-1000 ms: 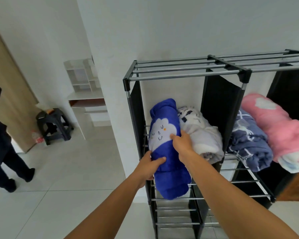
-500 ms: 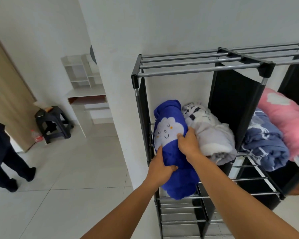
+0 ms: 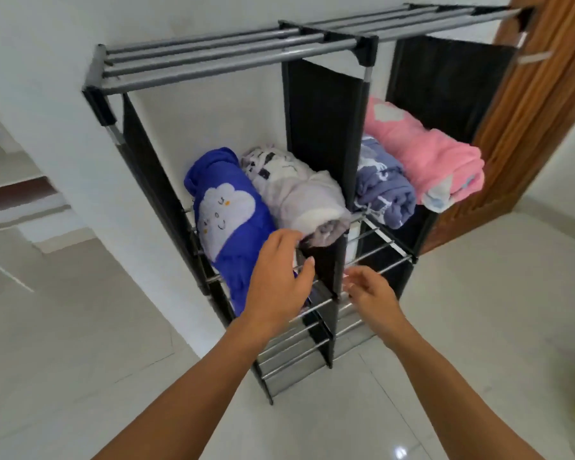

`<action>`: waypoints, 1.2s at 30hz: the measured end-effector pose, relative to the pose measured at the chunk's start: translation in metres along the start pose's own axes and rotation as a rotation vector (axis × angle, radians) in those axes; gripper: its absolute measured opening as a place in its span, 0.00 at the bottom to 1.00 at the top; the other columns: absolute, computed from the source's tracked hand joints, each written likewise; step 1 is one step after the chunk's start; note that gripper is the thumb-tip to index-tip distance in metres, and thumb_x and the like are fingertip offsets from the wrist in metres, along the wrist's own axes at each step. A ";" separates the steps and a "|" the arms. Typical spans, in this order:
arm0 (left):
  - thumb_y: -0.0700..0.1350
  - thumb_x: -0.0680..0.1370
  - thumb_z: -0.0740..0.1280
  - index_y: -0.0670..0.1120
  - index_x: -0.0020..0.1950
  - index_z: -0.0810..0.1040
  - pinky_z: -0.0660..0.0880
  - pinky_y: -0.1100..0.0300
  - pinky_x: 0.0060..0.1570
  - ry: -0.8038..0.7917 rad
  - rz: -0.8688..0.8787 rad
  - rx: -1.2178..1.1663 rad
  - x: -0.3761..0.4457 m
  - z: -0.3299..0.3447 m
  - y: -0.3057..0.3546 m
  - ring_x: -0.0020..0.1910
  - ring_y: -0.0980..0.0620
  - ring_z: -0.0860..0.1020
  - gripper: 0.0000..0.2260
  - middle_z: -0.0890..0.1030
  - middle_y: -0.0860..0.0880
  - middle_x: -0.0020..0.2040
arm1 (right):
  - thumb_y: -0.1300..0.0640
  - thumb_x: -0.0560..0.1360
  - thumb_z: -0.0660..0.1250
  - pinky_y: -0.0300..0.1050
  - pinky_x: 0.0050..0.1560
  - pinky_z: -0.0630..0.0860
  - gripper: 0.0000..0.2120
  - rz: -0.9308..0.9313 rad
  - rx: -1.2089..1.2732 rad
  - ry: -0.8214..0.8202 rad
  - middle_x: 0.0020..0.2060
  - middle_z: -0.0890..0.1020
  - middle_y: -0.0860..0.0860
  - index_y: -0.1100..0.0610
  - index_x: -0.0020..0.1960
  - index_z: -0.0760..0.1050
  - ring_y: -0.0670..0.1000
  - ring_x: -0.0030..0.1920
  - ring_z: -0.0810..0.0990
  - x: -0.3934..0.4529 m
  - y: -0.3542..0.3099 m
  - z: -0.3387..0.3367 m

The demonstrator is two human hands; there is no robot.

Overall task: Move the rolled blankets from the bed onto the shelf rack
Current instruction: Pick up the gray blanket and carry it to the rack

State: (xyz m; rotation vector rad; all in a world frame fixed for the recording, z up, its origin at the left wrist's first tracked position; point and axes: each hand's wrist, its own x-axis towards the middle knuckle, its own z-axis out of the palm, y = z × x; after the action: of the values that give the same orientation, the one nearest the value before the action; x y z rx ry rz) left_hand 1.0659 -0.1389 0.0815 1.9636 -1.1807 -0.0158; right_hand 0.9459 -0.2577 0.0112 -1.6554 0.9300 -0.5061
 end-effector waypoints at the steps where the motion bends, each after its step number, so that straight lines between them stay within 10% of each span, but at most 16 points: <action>1: 0.43 0.76 0.66 0.42 0.58 0.77 0.72 0.61 0.56 -0.079 0.017 -0.045 0.004 0.017 0.006 0.54 0.49 0.76 0.12 0.79 0.46 0.54 | 0.64 0.78 0.62 0.47 0.52 0.77 0.09 0.068 0.004 0.061 0.49 0.81 0.52 0.52 0.54 0.75 0.55 0.52 0.80 -0.011 0.016 -0.015; 8: 0.50 0.75 0.69 0.44 0.59 0.77 0.72 0.60 0.54 -1.088 -0.005 0.035 -0.037 0.208 0.077 0.56 0.47 0.78 0.15 0.81 0.45 0.55 | 0.60 0.75 0.62 0.50 0.48 0.78 0.10 0.481 0.082 0.530 0.48 0.81 0.53 0.45 0.46 0.74 0.56 0.52 0.81 -0.170 0.127 -0.146; 12: 0.50 0.75 0.69 0.47 0.49 0.76 0.68 0.63 0.33 -1.480 0.089 -0.020 -0.128 0.276 0.164 0.43 0.48 0.76 0.08 0.79 0.43 0.48 | 0.64 0.76 0.63 0.47 0.44 0.76 0.08 0.649 0.309 0.969 0.43 0.80 0.54 0.55 0.52 0.76 0.55 0.46 0.78 -0.315 0.168 -0.200; 17: 0.48 0.75 0.67 0.49 0.41 0.73 0.67 0.63 0.30 -1.712 0.418 -0.027 -0.256 0.309 0.288 0.38 0.49 0.76 0.06 0.76 0.46 0.41 | 0.65 0.75 0.65 0.43 0.38 0.73 0.09 0.747 0.603 1.469 0.41 0.80 0.56 0.61 0.56 0.76 0.51 0.40 0.78 -0.493 0.216 -0.205; 28: 0.48 0.77 0.66 0.46 0.47 0.73 0.67 0.65 0.28 -2.001 0.873 0.098 -0.532 0.339 0.455 0.36 0.52 0.75 0.06 0.76 0.47 0.43 | 0.68 0.77 0.62 0.44 0.35 0.70 0.07 0.761 0.955 1.884 0.38 0.76 0.58 0.64 0.55 0.73 0.53 0.35 0.74 -0.738 0.277 -0.215; 36: 0.49 0.78 0.66 0.44 0.61 0.70 0.72 0.59 0.40 -2.225 0.822 0.220 -0.668 0.363 0.535 0.42 0.52 0.76 0.15 0.76 0.46 0.53 | 0.64 0.77 0.63 0.44 0.41 0.74 0.09 0.705 1.046 2.126 0.45 0.79 0.58 0.61 0.56 0.73 0.53 0.44 0.78 -0.815 0.308 -0.252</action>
State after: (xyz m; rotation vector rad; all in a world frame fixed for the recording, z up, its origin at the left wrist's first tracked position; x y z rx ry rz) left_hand 0.1592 0.0056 -0.0622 0.6752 -3.1314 -2.0291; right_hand 0.1761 0.2098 -0.0953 0.7596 1.9098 -1.8098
